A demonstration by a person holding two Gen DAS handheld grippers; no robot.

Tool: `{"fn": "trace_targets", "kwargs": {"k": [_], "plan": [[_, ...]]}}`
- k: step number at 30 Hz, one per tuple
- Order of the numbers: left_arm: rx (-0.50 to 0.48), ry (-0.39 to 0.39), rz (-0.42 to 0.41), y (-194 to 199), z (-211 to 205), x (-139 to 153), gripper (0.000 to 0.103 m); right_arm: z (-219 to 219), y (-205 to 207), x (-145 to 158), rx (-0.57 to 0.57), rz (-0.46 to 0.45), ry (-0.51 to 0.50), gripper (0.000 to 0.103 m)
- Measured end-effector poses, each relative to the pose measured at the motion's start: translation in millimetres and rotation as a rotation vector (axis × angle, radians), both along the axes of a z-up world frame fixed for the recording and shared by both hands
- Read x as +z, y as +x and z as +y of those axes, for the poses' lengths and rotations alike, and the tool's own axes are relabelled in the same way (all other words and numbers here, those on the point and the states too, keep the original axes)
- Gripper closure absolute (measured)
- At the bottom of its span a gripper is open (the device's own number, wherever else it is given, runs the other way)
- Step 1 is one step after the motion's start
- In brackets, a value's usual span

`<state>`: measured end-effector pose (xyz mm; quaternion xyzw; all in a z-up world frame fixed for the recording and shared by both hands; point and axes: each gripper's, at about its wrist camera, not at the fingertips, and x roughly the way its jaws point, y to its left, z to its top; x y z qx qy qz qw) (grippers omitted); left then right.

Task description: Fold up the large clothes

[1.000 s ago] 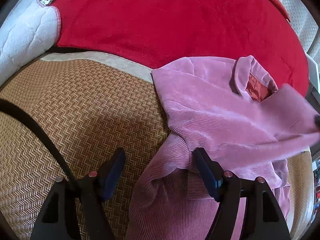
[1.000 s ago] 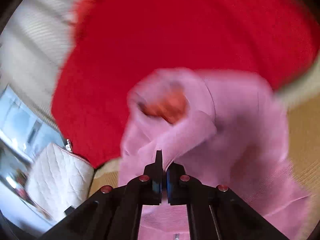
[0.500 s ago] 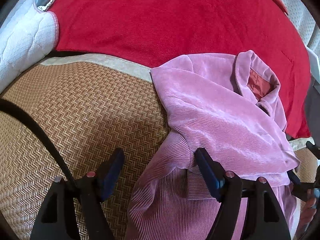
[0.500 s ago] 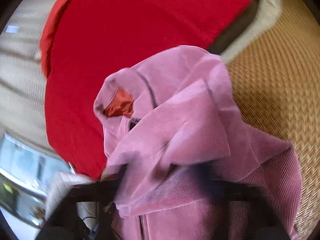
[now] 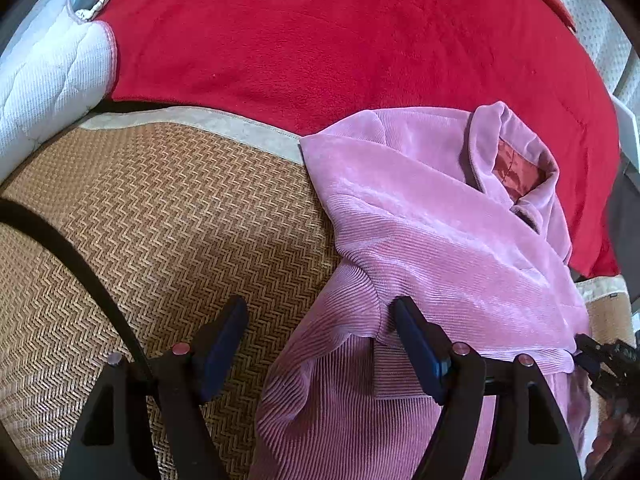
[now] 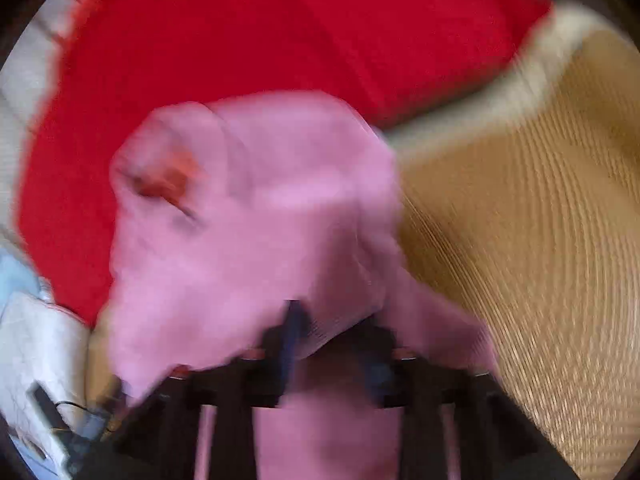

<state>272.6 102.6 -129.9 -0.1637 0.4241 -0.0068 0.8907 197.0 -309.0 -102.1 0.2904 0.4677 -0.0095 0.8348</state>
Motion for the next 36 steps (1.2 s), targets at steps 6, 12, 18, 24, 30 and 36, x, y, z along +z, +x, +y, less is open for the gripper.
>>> {"fn": "trace_targets", "kwargs": {"k": [6,12,18,24,30,36], "plan": [[0.000,0.017,0.007,0.1,-2.2,0.7,0.026,-18.7,-33.3,44.8,-0.030,-0.131,-0.048,0.044],[0.000,0.030,0.007,-0.8,-6.0,1.3,0.026,-9.7,-23.1,82.4,0.046,-0.244,0.007,0.034],[-0.001,0.013,0.006,-1.9,-4.3,2.0,0.026,-1.8,26.8,30.1,0.106,-0.120,0.115,0.032],[0.088,-0.127,0.010,-10.5,18.2,10.8,0.026,-6.5,28.2,35.6,0.079,-0.119,0.107,0.032],[0.074,-0.116,0.036,-11.4,16.3,7.8,0.027,7.4,39.8,10.5,0.139,-0.018,0.012,0.020],[0.085,-0.129,0.030,-14.7,18.1,9.2,0.027,1.9,3.0,43.7,0.148,-0.154,-0.011,0.021]]}}
